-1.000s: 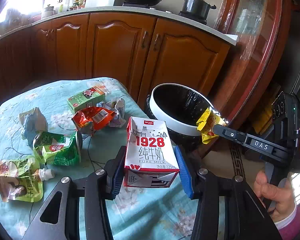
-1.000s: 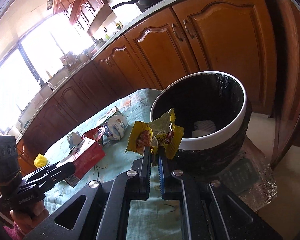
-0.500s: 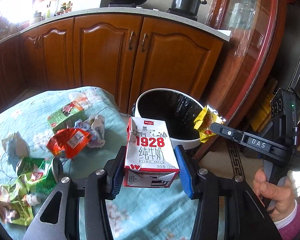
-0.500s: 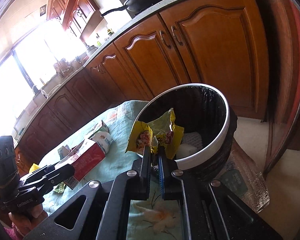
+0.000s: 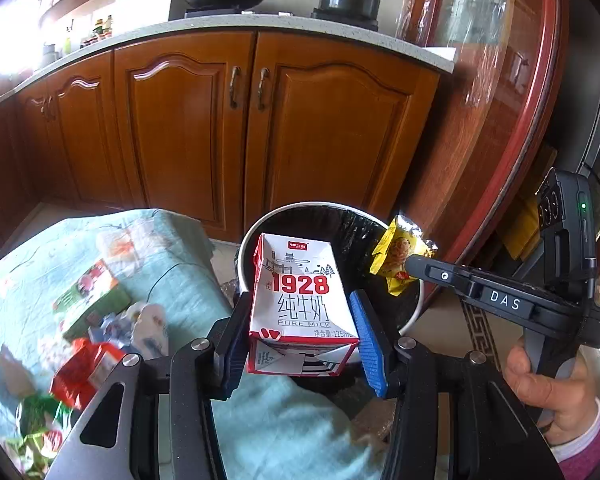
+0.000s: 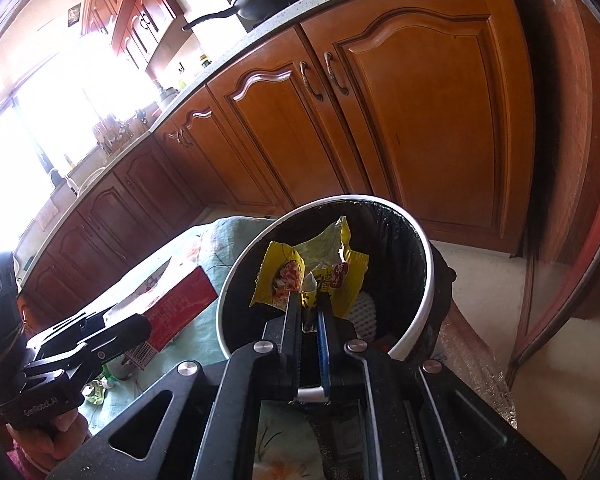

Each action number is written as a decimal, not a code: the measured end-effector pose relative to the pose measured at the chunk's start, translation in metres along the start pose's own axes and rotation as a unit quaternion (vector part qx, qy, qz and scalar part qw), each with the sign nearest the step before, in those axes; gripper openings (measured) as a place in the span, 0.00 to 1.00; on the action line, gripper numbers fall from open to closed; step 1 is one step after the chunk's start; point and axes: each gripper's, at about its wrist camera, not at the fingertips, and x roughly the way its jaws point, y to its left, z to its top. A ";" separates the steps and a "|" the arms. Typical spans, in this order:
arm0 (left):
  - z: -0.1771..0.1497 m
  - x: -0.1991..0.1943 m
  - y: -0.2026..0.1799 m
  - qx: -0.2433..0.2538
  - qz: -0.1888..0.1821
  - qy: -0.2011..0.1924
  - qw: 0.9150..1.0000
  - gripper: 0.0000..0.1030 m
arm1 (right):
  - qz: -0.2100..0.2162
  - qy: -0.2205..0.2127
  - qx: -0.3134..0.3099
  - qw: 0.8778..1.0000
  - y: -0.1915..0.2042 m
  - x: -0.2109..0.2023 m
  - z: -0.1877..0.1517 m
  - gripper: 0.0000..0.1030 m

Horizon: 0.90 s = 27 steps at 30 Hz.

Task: Collect trash
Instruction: 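Carry the carton and yellow wrapper over the bin and release both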

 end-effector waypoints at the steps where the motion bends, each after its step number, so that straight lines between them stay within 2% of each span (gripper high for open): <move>1: 0.003 0.007 0.000 0.001 0.002 0.003 1.000 0.45 | -0.002 0.003 0.000 1.000 -0.002 0.003 0.001 0.08; 10: 0.019 0.057 -0.008 0.006 0.000 0.041 0.999 0.45 | -0.016 0.028 -0.001 0.999 -0.018 0.025 0.007 0.09; 20: 0.024 0.083 -0.006 0.001 0.002 0.065 0.998 0.46 | -0.018 0.043 -0.001 0.999 -0.025 0.039 0.010 0.12; 22: 0.025 0.084 -0.005 -0.003 0.005 0.070 0.998 0.47 | -0.021 0.043 0.001 0.999 -0.025 0.040 0.011 0.20; 24: 0.024 0.083 -0.005 -0.007 0.002 0.069 0.998 0.48 | -0.022 0.042 0.004 0.999 -0.025 0.039 0.011 0.33; 26: 0.024 0.080 -0.005 -0.010 0.003 0.065 0.998 0.54 | -0.020 0.037 0.009 0.999 -0.027 0.035 0.011 0.45; 27: 0.023 0.076 -0.005 -0.011 0.004 0.061 0.998 0.54 | -0.021 0.035 0.012 0.999 -0.027 0.034 0.010 0.47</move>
